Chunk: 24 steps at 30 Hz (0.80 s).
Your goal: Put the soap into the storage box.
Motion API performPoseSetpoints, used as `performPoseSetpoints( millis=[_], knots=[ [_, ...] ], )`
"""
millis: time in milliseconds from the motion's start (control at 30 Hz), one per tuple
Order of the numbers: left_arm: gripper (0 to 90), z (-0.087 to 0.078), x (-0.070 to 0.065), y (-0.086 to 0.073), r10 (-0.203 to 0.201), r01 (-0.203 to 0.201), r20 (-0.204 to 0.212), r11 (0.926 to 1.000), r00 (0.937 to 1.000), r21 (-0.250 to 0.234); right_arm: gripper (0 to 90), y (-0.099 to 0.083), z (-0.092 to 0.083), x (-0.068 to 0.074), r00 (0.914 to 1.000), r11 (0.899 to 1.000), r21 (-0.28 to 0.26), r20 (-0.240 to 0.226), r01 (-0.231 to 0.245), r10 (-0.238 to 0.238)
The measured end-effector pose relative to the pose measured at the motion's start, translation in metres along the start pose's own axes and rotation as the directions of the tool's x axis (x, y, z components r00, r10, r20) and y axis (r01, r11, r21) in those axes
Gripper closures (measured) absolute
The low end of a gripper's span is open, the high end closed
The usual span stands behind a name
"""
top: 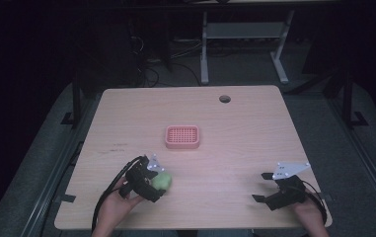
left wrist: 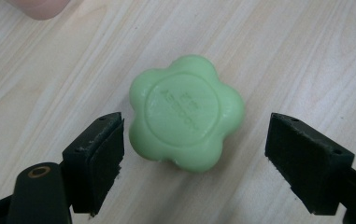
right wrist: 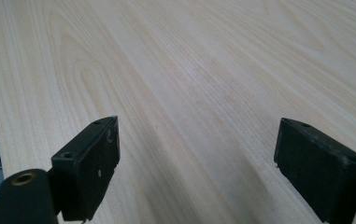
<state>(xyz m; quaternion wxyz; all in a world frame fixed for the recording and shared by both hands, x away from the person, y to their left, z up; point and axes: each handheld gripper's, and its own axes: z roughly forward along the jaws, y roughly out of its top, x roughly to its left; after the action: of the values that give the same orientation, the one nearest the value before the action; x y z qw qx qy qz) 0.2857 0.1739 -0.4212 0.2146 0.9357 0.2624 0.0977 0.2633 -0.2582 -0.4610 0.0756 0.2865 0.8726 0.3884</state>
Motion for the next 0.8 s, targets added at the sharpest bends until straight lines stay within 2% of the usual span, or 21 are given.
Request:
performPoseSetpoints(
  millis=[167,300,567,800],
  knots=[
    [19.7,0.004,0.0,0.004,-0.002,0.002,0.008,1.0,1.0,0.005,13.8,0.0,0.0,0.0,1.0,1.0,-0.002,-0.002,-0.002,0.002],
    [19.4,0.009,0.0,0.007,0.009,-0.009,0.005,0.9995,0.9999,0.029,13.8,0.0,0.0,0.0,1.0,1.0,-0.001,-0.002,-0.002,0.002],
    [19.5,0.016,0.004,0.012,-0.002,0.002,0.015,0.999,0.9999,0.045,13.8,0.0,0.0,0.0,1.0,1.0,-0.001,-0.003,0.001,-0.001],
    [20.4,0.024,0.005,0.015,-0.005,0.004,0.012,0.9962,0.9999,0.087,13.8,0.0,0.0,0.0,1.0,1.0,-0.003,-0.003,0.002,-0.002]
  ],
)
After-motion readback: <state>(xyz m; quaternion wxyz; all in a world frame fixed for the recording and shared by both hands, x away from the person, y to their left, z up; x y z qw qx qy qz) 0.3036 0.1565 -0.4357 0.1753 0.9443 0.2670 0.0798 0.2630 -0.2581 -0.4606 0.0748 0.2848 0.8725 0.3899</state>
